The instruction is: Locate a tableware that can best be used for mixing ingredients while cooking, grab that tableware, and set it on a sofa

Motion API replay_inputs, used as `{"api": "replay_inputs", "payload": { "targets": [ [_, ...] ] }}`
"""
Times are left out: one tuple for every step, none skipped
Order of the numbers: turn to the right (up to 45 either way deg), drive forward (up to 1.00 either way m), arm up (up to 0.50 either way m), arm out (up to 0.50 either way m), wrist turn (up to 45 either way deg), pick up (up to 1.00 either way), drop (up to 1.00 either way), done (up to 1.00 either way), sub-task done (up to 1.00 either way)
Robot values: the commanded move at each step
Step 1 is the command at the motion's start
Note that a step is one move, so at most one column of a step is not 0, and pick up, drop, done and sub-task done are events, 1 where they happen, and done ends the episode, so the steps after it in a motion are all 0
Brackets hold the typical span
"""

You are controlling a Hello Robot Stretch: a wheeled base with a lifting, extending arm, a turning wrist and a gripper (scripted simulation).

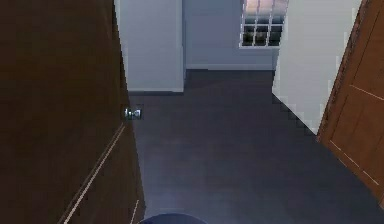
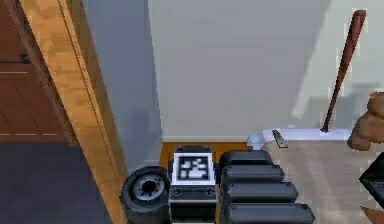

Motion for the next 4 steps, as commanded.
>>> {"api": "replay_inputs", "payload": {
  "targets": [
    [0.0,1.00,0.00,0.00,0.0,0.00,0.00,0.00,0.00],
    [0.0,0.30,0.00,0.00,0.0,0.00,0.00,0.00,0.00],
    [0.0,0.40,0.00,0.00,0.0,0.00,0.00,0.00,0.00],
    [-45.0,0.00,0.00,0.00,0.0,0.00,0.00,0.00,0.00]
  ]
}}
